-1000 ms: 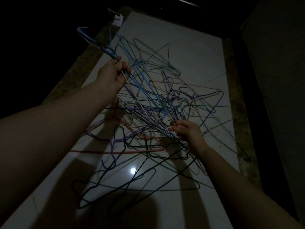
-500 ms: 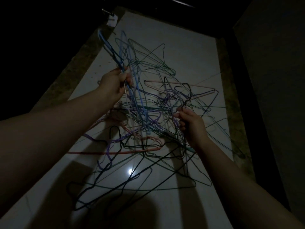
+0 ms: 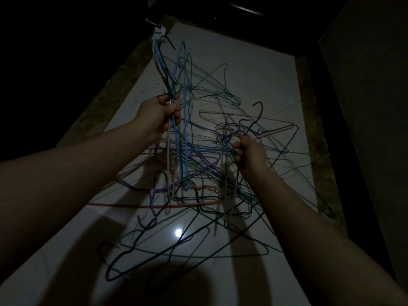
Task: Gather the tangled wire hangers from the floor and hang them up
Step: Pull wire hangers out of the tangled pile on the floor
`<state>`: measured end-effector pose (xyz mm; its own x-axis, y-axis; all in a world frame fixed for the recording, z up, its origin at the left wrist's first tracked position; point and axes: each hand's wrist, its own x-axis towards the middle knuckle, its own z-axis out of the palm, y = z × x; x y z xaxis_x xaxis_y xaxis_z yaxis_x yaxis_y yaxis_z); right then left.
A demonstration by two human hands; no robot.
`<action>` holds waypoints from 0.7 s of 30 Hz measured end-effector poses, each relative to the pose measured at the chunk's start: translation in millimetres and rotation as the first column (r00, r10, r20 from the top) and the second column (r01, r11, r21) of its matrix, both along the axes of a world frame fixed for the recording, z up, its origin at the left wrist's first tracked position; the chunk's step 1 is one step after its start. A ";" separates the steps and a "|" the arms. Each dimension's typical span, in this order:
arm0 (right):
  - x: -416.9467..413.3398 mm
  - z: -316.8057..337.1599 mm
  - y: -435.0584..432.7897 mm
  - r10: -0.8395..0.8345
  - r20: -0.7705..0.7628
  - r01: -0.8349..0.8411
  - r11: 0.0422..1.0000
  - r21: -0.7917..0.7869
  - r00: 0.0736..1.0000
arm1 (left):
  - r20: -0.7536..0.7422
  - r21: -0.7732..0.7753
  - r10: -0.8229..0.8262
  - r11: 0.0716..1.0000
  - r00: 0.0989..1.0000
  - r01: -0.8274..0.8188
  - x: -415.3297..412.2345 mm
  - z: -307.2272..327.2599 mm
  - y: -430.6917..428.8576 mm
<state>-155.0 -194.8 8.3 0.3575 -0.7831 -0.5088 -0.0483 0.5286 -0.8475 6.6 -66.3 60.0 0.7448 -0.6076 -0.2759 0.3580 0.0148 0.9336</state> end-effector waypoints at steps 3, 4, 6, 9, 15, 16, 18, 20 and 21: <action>3.8 -0.1 6.9 0.063 -0.007 -0.063 0.998 0.010 0.998 | 0.001 0.011 -0.008 1.000 1.000 0.008 4.4 -0.8 5.0; 4.4 -1.1 7.3 0.067 -0.010 -0.066 0.998 0.016 0.998 | 0.005 0.016 -0.003 1.000 1.000 0.003 5.9 -0.9 6.0; 6.1 -2.3 6.2 0.062 -0.022 -0.063 0.998 -0.002 0.998 | 0.008 0.021 0.004 1.000 1.000 -0.004 8.2 -1.3 7.2; 9.6 -1.9 6.9 0.056 -0.011 -0.056 0.998 -0.034 0.998 | -0.009 0.013 -0.003 1.000 1.000 0.003 8.0 -2.8 7.9; 18.6 6.0 13.6 0.060 0.097 -0.053 0.996 -0.072 0.993 | -0.012 0.037 -0.013 0.999 1.000 0.013 5.6 -7.0 6.8; 20.3 8.2 14.9 0.056 0.107 -0.048 0.996 -0.069 0.993 | -0.013 0.035 -0.021 0.999 1.000 0.021 4.7 -7.1 6.2; 22.6 13.2 17.5 0.050 0.136 -0.042 0.997 -0.057 0.989 | -0.013 0.037 -0.039 0.999 0.999 0.039 -0.1 -8.2 4.5; 25.4 15.4 20.5 0.062 0.149 -0.054 0.997 -0.058 0.987 | -0.021 0.062 -0.062 0.996 0.998 0.063 -7.3 -10.1 3.0; 26.9 15.1 22.9 0.075 0.137 -0.067 0.996 -0.060 0.988 | -0.023 0.076 -0.085 0.993 0.996 0.087 -11.3 -10.7 2.1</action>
